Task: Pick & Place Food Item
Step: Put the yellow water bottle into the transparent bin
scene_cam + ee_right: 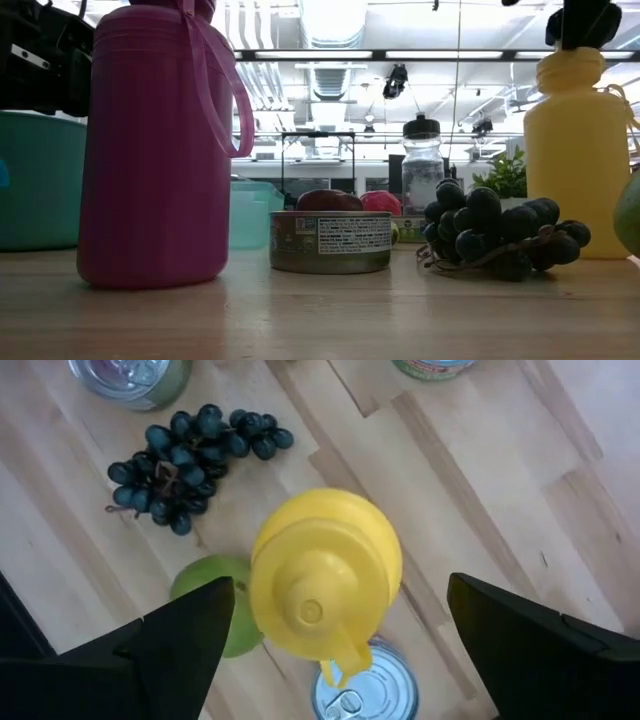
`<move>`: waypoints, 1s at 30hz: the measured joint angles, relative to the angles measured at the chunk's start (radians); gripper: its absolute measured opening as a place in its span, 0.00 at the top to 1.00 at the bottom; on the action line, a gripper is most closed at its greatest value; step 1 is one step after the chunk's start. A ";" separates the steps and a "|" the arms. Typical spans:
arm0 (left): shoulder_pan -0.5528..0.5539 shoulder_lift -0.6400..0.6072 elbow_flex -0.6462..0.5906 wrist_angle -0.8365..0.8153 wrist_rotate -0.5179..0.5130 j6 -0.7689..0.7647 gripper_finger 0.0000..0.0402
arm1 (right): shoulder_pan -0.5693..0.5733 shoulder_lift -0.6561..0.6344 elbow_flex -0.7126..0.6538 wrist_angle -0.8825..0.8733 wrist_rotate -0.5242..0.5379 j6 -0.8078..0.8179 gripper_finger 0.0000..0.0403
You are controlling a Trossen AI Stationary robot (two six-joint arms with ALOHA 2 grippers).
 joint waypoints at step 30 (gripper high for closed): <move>0.000 0.000 0.000 0.000 0.000 0.000 1.00 | 0.000 -0.002 -0.054 0.048 -0.017 -0.026 0.09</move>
